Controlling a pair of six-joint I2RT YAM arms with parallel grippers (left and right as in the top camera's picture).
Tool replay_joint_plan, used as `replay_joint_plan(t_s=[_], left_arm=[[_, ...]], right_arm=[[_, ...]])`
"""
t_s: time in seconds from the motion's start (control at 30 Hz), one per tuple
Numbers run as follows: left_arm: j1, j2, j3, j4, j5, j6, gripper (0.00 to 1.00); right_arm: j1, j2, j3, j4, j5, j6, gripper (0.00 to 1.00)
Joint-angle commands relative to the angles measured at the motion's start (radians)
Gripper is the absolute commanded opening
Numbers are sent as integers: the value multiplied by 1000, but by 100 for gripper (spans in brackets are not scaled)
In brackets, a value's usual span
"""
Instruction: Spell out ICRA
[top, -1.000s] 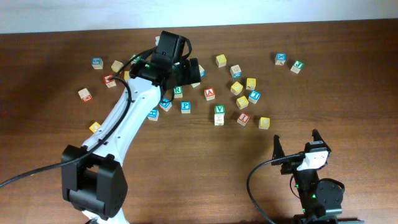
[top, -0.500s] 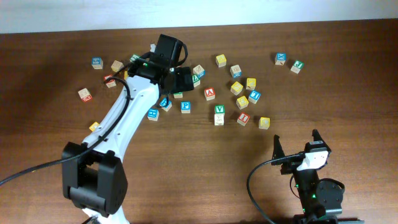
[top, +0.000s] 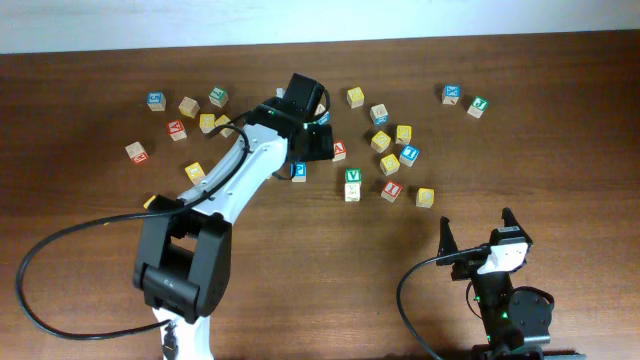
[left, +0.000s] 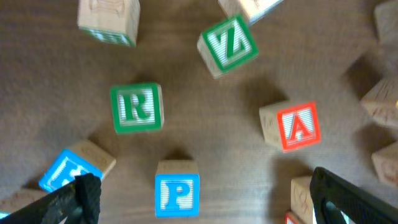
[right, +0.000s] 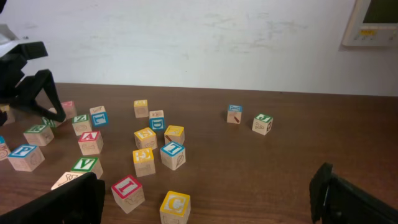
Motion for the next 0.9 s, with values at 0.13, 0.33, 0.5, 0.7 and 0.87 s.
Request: replay_joint_plan(t_s=[0.13,0.33,0.5,0.7,0.87], left_arm=[[71,9,10,173,-21,-5,99],[101,9,10,217,-191,-5,99],[196,9,10,128,-103,-5,99],[231,-69,10,43,45,76,99],[231,-184,10,-55,-42,82,99]], right_arm=[[4,-8,-7,-2,8,11,98],[4,-8,-7,-2,8,11,98],[4,-8,-7,-2,8,11,98],[4,-8,-7,-2,8,11,98],[4,-8,-7,-2,8,11,98]])
